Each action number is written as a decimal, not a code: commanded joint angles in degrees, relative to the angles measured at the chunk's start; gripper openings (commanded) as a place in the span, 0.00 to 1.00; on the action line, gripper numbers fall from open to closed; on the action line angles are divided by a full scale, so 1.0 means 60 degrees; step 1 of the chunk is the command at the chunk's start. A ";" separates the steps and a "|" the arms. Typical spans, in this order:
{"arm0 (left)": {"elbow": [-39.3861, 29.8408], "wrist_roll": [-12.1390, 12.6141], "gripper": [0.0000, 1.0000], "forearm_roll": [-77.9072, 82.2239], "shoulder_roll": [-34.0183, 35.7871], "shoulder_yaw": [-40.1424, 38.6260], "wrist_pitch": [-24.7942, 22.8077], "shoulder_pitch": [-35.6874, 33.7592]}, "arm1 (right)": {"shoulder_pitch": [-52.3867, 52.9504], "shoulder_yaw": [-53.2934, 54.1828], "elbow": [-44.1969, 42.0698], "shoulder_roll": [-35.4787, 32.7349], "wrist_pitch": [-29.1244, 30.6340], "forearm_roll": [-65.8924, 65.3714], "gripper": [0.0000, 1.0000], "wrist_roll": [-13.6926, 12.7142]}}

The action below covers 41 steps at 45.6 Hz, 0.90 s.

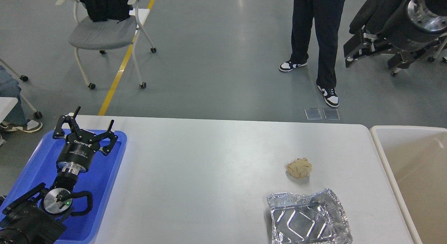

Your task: Tidy desktop

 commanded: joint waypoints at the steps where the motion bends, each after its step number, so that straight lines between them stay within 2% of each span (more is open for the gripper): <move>1: 0.0000 0.0014 0.99 0.0015 0.0014 0.0014 0.0000 0.0014 | -0.0016 -0.0003 0.0003 0.0004 0.0000 -0.0002 1.00 0.0001; 32: 0.0000 0.0044 0.99 0.0000 0.0014 0.0029 0.0000 -0.0001 | -0.0031 -0.0193 -0.0012 0.0399 0.0000 -0.0002 1.00 0.0001; 41: 0.0000 0.0044 0.99 0.0000 0.0014 0.0029 0.0000 -0.0001 | -0.0558 -0.1452 0.0061 0.0692 0.0000 -0.0002 1.00 0.0001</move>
